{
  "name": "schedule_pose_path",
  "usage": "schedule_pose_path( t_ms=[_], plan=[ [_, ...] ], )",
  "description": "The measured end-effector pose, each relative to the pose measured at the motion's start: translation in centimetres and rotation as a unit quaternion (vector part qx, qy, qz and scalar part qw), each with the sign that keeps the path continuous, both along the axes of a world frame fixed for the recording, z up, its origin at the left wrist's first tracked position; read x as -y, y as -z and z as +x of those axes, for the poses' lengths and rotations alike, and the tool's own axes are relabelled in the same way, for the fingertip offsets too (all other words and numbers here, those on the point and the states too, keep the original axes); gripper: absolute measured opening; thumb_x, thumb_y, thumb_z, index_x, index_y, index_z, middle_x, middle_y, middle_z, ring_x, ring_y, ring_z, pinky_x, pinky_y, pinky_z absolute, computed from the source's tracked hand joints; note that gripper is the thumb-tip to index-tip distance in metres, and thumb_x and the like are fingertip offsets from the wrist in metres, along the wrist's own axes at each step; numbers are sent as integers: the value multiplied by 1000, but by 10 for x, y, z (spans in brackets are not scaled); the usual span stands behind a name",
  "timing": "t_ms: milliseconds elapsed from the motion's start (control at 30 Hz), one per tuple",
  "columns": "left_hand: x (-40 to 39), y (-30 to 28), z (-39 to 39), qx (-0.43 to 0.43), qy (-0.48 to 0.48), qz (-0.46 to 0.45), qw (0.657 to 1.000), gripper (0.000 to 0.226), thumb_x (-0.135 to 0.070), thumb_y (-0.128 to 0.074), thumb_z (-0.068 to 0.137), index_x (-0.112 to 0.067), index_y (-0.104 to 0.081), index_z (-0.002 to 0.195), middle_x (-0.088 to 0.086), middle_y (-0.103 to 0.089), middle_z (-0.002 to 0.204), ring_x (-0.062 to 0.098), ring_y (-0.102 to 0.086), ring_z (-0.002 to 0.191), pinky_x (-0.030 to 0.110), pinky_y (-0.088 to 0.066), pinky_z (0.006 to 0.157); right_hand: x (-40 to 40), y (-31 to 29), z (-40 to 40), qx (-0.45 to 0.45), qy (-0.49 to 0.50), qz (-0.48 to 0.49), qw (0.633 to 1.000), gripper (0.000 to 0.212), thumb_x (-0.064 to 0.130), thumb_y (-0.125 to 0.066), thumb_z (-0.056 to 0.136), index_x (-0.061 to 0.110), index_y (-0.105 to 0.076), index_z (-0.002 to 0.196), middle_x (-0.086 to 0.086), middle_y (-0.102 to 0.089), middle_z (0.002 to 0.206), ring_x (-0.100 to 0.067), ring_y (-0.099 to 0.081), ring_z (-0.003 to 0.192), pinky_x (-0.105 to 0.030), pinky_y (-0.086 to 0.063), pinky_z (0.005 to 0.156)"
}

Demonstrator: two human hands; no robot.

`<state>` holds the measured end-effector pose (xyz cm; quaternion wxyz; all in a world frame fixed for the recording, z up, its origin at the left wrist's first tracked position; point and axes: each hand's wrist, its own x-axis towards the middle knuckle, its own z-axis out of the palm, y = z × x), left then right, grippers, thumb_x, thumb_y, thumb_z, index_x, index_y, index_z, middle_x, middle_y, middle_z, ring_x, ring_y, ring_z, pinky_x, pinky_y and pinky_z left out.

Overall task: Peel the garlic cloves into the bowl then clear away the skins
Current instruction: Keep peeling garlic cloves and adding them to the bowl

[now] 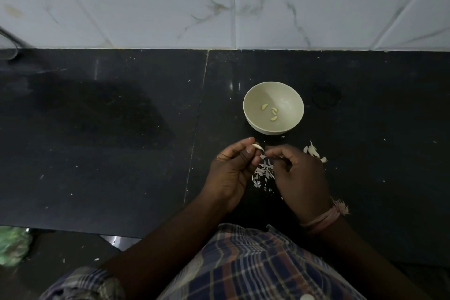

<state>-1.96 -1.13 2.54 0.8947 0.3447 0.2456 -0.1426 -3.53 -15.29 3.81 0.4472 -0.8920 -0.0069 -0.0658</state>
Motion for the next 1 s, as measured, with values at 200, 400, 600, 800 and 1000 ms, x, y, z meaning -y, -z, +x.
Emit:
schedule_pose_path(
  t_ms=[200,400,600,800,1000],
  plan=[
    [0,-1,-3,6,4,10,1000,20,4,-62,83,-4,-71,100,10,-76,85,13,-74,76,20,-60,72,2,4,2,20,29,-14,999,11,18,-58,92,18,-68,86,8,-65,81,-6,-62,74,-30,-52,67],
    [-3,2,-3,21,-2,23,1000,20,2,-65,81,-4,-73,98,11,-76,89,16,-74,80,21,-60,74,-1,1,0,47,-1,12,999,9,11,-71,89,12,-75,97,4,-68,93,-6,-65,85,-24,-54,74],
    [-1,3,-6,37,6,33,999,23,1,-66,78,-2,-71,100,13,-76,89,16,-74,78,21,-60,72,-6,-2,1,48,5,34,998,2,15,-73,87,15,-73,89,8,-66,84,-4,-63,78,-17,-50,68],
    [1,3,-6,53,23,54,997,21,0,-69,77,-2,-74,97,16,-76,92,21,-74,86,29,-61,84,-8,0,2,32,16,36,999,11,11,-78,81,16,-68,82,8,-63,79,-9,-60,71,-25,-50,64],
    [1,0,-4,67,47,90,993,18,9,-64,86,-1,-75,96,15,-77,91,21,-75,84,27,-61,79,-3,-3,8,36,-4,32,999,9,10,-74,79,16,-68,76,5,-62,76,-11,-59,69,-33,-50,64]
  ],
)
